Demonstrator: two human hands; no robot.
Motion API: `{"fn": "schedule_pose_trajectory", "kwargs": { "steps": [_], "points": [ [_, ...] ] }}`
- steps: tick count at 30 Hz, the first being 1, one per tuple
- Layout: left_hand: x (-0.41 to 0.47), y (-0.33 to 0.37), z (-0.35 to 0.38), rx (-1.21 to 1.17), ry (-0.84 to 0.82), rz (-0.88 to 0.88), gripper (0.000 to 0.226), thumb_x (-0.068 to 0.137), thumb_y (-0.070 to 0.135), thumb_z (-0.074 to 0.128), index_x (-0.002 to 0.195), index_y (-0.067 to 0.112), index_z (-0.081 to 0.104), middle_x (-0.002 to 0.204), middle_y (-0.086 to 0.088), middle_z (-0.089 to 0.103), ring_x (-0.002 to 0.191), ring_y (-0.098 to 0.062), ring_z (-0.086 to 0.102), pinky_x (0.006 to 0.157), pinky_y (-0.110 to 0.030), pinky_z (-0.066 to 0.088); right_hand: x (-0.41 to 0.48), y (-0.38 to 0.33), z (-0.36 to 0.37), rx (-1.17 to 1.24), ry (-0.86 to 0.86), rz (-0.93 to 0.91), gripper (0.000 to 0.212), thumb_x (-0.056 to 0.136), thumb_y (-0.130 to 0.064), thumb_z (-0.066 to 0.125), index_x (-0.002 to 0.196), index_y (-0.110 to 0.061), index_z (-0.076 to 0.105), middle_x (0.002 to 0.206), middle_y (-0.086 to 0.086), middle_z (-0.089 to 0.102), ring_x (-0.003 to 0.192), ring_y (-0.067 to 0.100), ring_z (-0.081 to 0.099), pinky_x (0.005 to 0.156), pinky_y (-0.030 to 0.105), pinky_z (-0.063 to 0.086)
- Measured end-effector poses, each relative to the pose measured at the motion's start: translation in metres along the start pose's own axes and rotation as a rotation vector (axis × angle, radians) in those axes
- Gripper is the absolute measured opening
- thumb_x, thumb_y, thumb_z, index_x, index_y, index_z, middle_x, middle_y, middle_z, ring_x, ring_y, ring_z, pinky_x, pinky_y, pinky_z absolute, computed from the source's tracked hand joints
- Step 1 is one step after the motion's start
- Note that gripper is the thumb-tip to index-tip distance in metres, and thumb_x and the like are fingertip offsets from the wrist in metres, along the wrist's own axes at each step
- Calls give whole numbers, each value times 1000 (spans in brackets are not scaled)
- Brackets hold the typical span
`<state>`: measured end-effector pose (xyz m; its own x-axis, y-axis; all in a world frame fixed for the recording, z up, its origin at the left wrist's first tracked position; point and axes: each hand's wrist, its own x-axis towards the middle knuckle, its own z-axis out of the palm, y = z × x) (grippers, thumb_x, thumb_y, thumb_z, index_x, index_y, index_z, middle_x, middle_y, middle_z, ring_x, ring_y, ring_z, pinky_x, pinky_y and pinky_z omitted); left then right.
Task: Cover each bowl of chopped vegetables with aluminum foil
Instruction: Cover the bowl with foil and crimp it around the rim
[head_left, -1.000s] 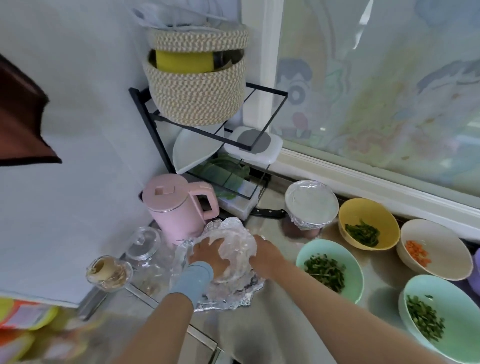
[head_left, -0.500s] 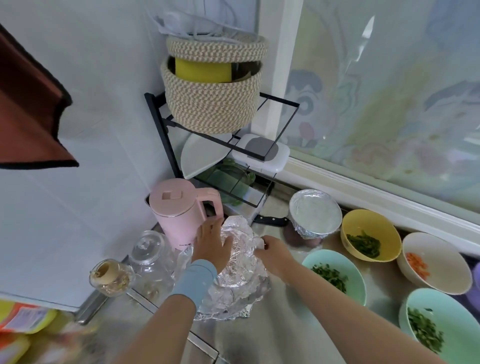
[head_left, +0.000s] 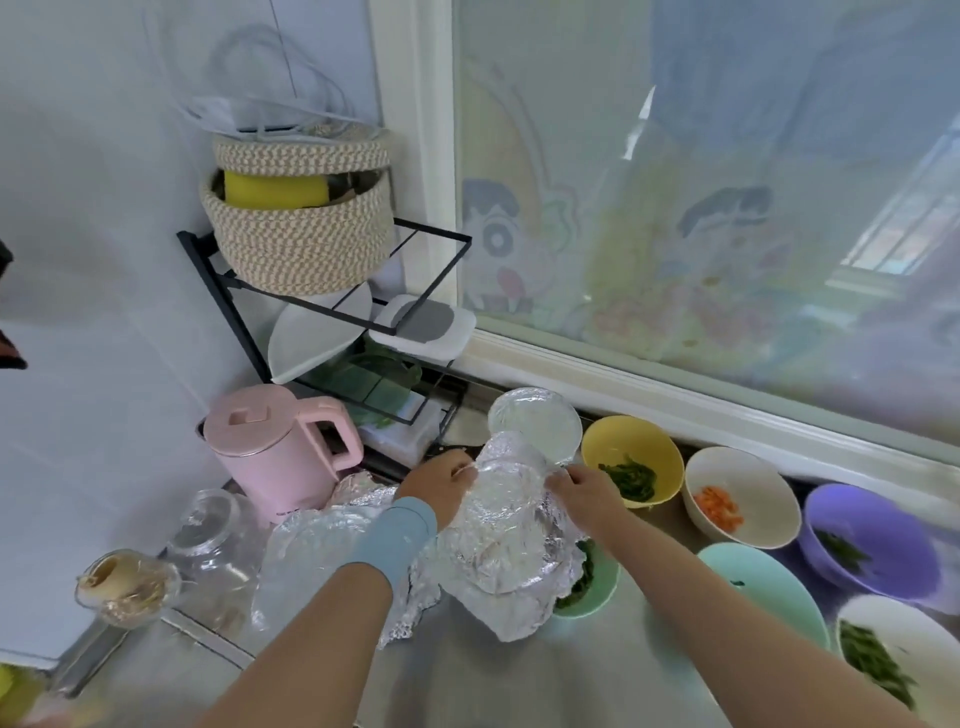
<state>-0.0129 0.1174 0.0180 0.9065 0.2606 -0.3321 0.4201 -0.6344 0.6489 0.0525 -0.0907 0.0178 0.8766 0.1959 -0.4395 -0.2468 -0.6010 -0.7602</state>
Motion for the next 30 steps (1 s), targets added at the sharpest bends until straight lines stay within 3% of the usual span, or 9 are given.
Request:
{"fn": "schedule_pose_trajectory", "kwargs": {
  "steps": [3, 6, 9, 13, 19, 21, 23, 26, 30],
  "points": [
    [0, 20, 33, 1, -54, -21, 27, 94, 36, 53, 121, 30, 53, 98, 8, 58, 88, -17, 60, 80, -31, 50, -3, 35, -32, 19, 79, 75, 24, 94, -26, 57, 74, -14, 64, 63, 2, 56, 61, 17, 51, 60, 29, 39],
    [0, 27, 63, 5, -77, -61, 51, 91, 30, 60, 138, 28, 42, 126, 3, 54, 108, -20, 57, 93, -34, 46, -7, 66, -53, 15, 169, 143, 20, 94, -24, 57, 78, -16, 66, 65, 2, 59, 61, 17, 53, 57, 28, 41],
    [3, 25, 85, 38, -71, -86, 65, 90, 27, 62, 147, 26, 32, 144, -6, 42, 127, -27, 49, 106, -41, 42, -9, 87, -57, 39, 207, 196, 13, 93, -24, 58, 95, -17, 69, 79, 0, 67, 71, 18, 61, 64, 30, 47],
    [3, 20, 101, -48, -96, -159, 69, 94, 23, 56, 153, 27, 22, 156, -4, 32, 137, -27, 40, 109, -37, 36, -10, 99, -47, 5, 176, 218, 14, 94, -25, 57, 102, -17, 65, 92, -1, 67, 82, 18, 61, 72, 30, 45],
    [0, 13, 104, -83, -44, -220, 59, 96, 25, 55, 148, 26, 30, 150, -5, 40, 127, -29, 49, 102, -37, 40, -12, 104, -38, 14, 169, 224, 12, 93, -19, 54, 83, -21, 60, 85, 3, 65, 79, 20, 60, 71, 31, 47],
    [-5, 11, 104, -46, -60, -235, 55, 97, 27, 54, 147, 21, 33, 148, -6, 43, 126, -29, 49, 102, -38, 40, -15, 108, -38, -24, 137, 235, 13, 90, -18, 54, 79, -19, 61, 82, 4, 65, 73, 17, 58, 62, 27, 45],
    [-11, 10, 104, -5, -71, -240, 50, 99, 34, 49, 145, 18, 38, 141, -8, 48, 121, -29, 51, 94, -35, 41, -16, 112, -38, -129, 64, 235, 9, 88, -21, 56, 85, -17, 64, 83, 3, 65, 73, 15, 59, 59, 25, 43],
    [-19, 6, 106, -1, -36, -243, 41, 99, 33, 48, 135, 13, 48, 115, -7, 58, 93, -23, 53, 76, -29, 39, -18, 112, -41, -188, -12, 245, 14, 85, -22, 60, 97, -16, 64, 89, 1, 66, 80, 17, 63, 65, 25, 49],
    [-22, -5, 103, 86, -100, -267, 36, 96, 30, 52, 124, 8, 53, 113, -10, 60, 85, -23, 51, 74, -28, 41, -17, 108, -41, -245, -62, 287, 36, 87, -14, 48, 121, -14, 57, 107, 9, 64, 91, 28, 66, 76, 38, 60]
  ]
}}
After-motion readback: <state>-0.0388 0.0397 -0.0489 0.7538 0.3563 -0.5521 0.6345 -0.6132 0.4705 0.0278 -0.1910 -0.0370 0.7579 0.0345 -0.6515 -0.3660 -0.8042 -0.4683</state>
